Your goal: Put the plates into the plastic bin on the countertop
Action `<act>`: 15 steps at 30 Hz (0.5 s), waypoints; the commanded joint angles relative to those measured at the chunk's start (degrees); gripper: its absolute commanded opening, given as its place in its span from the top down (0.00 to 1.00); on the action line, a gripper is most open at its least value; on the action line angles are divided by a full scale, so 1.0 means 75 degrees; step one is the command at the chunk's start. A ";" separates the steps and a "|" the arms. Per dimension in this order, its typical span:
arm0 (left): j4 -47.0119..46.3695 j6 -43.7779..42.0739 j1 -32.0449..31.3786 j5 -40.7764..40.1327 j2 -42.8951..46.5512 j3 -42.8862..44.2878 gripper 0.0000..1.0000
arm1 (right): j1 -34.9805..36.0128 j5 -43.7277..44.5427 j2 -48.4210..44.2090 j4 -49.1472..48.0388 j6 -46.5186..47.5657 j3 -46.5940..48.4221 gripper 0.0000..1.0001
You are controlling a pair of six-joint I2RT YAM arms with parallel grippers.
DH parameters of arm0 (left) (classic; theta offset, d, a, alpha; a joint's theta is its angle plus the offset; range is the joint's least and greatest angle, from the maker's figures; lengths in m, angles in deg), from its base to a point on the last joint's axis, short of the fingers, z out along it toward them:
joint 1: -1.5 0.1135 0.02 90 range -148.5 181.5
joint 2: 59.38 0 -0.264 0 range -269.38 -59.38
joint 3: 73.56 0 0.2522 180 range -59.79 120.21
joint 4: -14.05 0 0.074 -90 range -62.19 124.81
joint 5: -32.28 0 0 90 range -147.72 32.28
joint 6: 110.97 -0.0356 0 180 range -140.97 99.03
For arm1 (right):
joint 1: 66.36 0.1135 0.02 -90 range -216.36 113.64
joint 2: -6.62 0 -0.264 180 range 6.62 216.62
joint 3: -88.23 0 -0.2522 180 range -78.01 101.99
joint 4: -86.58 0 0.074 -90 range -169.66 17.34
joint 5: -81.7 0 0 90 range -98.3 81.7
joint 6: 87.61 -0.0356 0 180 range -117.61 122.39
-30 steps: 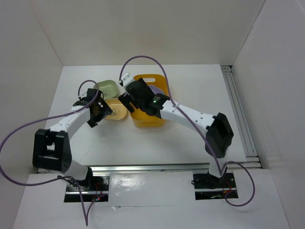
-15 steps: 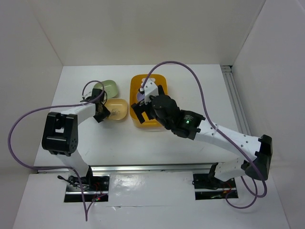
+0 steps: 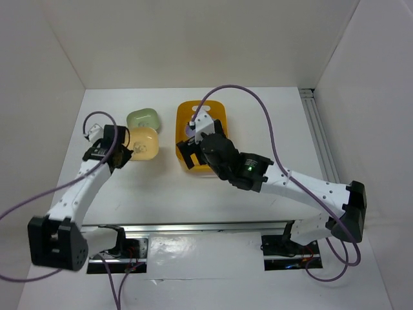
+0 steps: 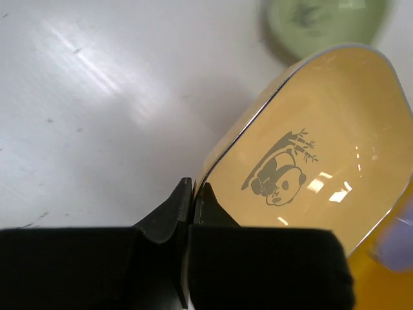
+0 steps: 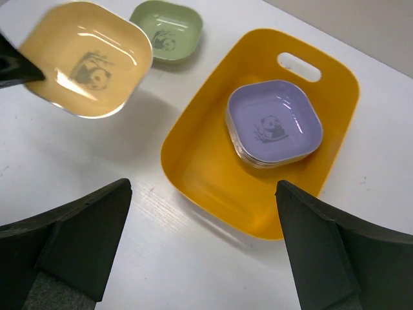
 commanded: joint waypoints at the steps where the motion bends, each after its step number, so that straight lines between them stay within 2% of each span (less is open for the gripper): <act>1: -0.0499 0.0004 -0.0379 0.0620 0.1479 0.0279 1.00 | 0.0046 0.1255 -0.0669 -0.0342 -0.0641 -0.0227 0.00; 3: -0.1019 -0.0267 -0.0625 0.1163 0.1622 0.0442 1.00 | -0.0105 0.1808 -0.0857 -0.0342 -0.1378 -0.0380 0.00; 6: -0.1185 -0.0268 -0.1328 0.1387 0.0980 0.1354 1.00 | -0.0469 0.2267 -0.1267 -0.0237 -0.2328 -0.0661 0.00; 11: -0.1269 -0.0583 -0.2347 0.1307 -0.0777 0.3378 1.00 | -0.0657 0.3191 -0.2391 -0.0062 -0.3138 -0.1316 0.00; 12: -0.1267 -0.0735 -0.2430 0.1306 -0.1442 0.3662 1.00 | -0.0727 0.3310 -0.2845 -0.0061 -0.3232 -0.1399 0.00; 15: -0.1267 -0.0958 -0.2572 0.1400 -0.2464 0.4682 1.00 | -0.0797 0.3381 -0.3667 0.0137 -0.3315 -0.1622 0.00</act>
